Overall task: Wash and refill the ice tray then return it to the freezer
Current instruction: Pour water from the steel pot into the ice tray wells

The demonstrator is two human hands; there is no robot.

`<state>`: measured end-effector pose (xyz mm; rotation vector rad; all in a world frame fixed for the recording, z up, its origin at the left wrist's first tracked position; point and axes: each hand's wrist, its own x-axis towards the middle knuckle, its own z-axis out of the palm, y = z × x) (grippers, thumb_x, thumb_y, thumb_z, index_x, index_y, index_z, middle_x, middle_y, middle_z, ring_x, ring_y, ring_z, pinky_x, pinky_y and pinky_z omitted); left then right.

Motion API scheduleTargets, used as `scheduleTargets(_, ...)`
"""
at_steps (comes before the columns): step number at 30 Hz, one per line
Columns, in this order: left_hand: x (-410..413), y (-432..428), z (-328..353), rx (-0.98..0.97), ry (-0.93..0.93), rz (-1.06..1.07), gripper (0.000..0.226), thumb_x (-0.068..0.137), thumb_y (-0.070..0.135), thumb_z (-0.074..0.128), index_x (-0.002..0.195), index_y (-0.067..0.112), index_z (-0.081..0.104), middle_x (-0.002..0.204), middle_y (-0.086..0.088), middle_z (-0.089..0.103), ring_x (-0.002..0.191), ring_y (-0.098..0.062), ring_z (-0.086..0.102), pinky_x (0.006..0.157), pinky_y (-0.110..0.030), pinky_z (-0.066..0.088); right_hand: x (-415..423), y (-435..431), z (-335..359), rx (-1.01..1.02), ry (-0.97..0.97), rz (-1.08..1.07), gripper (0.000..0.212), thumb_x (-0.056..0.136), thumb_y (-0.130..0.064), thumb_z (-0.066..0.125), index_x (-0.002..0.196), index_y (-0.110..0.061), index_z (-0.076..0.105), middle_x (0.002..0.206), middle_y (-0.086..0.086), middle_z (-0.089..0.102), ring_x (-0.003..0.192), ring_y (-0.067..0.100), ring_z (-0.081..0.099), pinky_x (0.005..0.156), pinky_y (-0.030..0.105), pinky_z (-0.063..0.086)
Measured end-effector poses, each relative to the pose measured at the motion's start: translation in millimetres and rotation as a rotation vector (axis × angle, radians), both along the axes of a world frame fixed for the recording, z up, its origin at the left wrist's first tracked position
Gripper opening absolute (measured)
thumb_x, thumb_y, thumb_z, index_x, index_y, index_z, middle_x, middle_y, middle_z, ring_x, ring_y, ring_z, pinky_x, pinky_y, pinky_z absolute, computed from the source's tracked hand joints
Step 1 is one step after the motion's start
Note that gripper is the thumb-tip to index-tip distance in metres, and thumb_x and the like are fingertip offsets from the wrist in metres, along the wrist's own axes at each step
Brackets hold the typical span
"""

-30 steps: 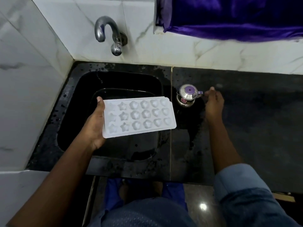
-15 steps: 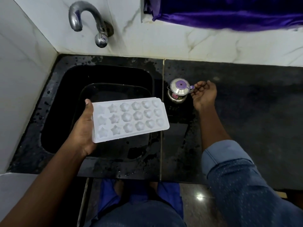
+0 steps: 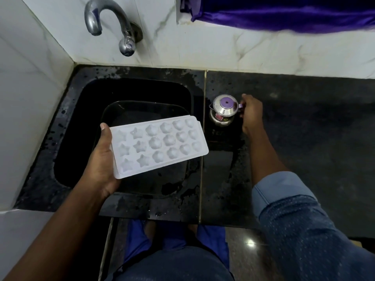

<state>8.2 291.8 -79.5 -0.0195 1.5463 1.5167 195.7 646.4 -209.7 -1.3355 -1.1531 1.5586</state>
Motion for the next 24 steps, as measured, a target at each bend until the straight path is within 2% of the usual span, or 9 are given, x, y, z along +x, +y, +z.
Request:
scheduleTargets(4, 0, 1, 3, 0.002, 0.009, 0.033, 0.076, 0.103, 0.075, 0.029, 0.139, 0.018, 0.064, 0.129, -0.009, 0.076, 0.115, -0.029, 0.075, 0.081, -0.046, 0.066, 2, -5, 0, 0.104, -0.055, 0.049, 0.047, 0.101, -0.018, 0.064, 0.058, -0.022, 0.046, 0.053, -0.011, 0.044, 0.051, 0.002, 0.039, 0.056, 0.025, 0.034)
scheduleTargets(9, 3, 2, 4, 0.021, -0.003, 0.009, 0.077, 0.103, 0.074, 0.027, 0.140, 0.017, 0.063, 0.131, -0.010, 0.075, 0.117, -0.029, 0.074, 0.083, -0.046, 0.066, 9, -1, 1, 0.106, -0.178, 0.123, 0.057, 0.102, -0.051, 0.060, 0.055, -0.023, 0.043, 0.054, -0.003, 0.045, 0.050, 0.009, 0.038, 0.051, 0.024, 0.032)
scheduleTargets(12, 6, 1, 2, 0.022, 0.010, 0.011, 0.077, 0.104, 0.074, 0.026, 0.141, 0.017, 0.063, 0.132, -0.010, 0.074, 0.119, -0.030, 0.073, 0.086, -0.047, 0.066, 12, 0, 3, 0.073, -0.217, 0.201, 0.061, 0.101, -0.060, 0.055, 0.054, -0.021, 0.045, 0.052, -0.002, 0.047, 0.047, 0.012, 0.039, 0.047, 0.022, 0.031)
scheduleTargets(20, 1, -1, 1, 0.036, 0.041, 0.053, 0.078, 0.104, 0.074, 0.023, 0.144, 0.018, 0.061, 0.134, -0.009, 0.073, 0.121, -0.030, 0.072, 0.088, -0.047, 0.065, 18, -1, 3, 0.164, -0.245, 0.317, 0.064, 0.101, -0.054, 0.059, 0.052, -0.013, 0.051, 0.050, 0.009, 0.050, 0.041, 0.011, 0.041, 0.047, 0.023, 0.032)
scheduleTargets(24, 0, -1, -1, 0.038, 0.046, 0.053, 0.079, 0.104, 0.074, 0.024, 0.145, 0.018, 0.060, 0.135, -0.009, 0.073, 0.122, -0.030, 0.072, 0.089, -0.048, 0.065, 24, -2, 6, 0.171, -0.262, 0.373, 0.065, 0.101, -0.052, 0.059, 0.050, -0.012, 0.055, 0.050, 0.008, 0.054, 0.040, 0.012, 0.040, 0.047, 0.023, 0.032)
